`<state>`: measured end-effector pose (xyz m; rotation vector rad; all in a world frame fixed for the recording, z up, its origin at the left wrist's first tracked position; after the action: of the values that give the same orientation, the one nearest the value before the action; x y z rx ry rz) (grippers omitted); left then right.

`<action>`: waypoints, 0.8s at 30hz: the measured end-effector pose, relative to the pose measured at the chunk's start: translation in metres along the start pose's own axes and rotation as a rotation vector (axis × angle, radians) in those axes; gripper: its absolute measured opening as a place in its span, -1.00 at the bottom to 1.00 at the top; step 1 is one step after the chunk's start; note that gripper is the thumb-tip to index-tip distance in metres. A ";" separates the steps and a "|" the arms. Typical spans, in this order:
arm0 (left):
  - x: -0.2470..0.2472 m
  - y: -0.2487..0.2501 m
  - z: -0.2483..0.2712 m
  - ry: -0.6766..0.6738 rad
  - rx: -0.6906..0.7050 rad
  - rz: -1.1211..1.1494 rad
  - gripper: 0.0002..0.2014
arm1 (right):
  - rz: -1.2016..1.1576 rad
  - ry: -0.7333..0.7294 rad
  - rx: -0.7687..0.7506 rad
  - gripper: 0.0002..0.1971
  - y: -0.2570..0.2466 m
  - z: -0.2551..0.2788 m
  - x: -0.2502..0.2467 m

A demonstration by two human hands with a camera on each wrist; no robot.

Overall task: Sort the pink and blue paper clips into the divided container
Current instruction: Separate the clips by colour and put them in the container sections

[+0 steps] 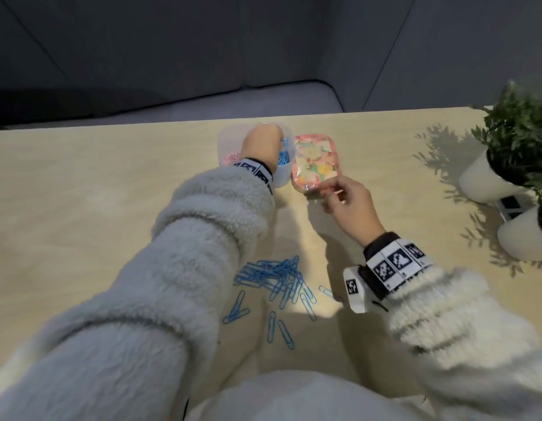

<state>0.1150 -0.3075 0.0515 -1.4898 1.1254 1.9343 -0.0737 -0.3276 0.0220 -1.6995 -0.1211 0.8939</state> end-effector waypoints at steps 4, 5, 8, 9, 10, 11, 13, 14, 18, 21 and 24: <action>0.012 0.007 0.002 -0.087 0.042 -0.025 -0.79 | 0.201 -0.233 0.016 -0.69 0.022 0.049 0.009; 0.010 0.009 0.006 -0.082 0.061 0.007 -0.78 | 0.272 -0.290 0.024 -0.77 0.025 0.059 0.010; 0.000 0.004 0.033 0.013 0.145 0.138 -0.69 | 0.393 -0.472 0.086 -0.78 0.038 0.090 0.018; -0.003 0.001 0.048 0.073 0.188 0.165 -0.71 | 0.401 -0.527 0.110 -0.71 0.044 0.100 0.021; -0.003 -0.004 0.064 0.126 0.224 0.162 -0.75 | 0.401 -0.563 0.123 -0.66 0.049 0.109 0.023; 0.000 -0.011 0.081 0.157 0.241 0.138 -0.81 | 0.391 -0.588 0.125 -0.64 0.052 0.117 0.026; 0.017 -0.034 0.111 0.133 0.198 0.084 -0.88 | 0.350 -0.601 0.104 -0.60 0.055 0.129 0.031; 0.030 -0.049 0.124 0.070 0.141 0.050 -0.86 | 0.350 -0.582 0.090 -0.61 0.055 0.133 0.033; 0.073 -0.099 0.169 -0.139 -0.084 -0.062 -0.71 | 0.375 -0.408 0.082 -0.70 0.052 0.124 0.037; 0.085 -0.099 0.182 -0.152 -0.090 -0.013 -0.75 | 0.394 -0.337 0.094 -0.74 0.048 0.109 0.050; 0.094 -0.075 0.189 -0.181 0.011 0.081 -0.78 | 0.411 -0.390 0.025 -0.78 0.033 0.100 0.075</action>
<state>0.0331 -0.1228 -0.0460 -1.2523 1.1287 2.0661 -0.0941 -0.2216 -0.0487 -1.5334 -0.0192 1.5233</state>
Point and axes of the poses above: each hand's wrist, its own z-axis away from the middle knuckle, its own x-axis out of the palm, y = z × x, the point moved 9 cm from there along -z, towards the middle knuckle, and after that the axes turned 4 degrees about -x, right-handed, at the moved point
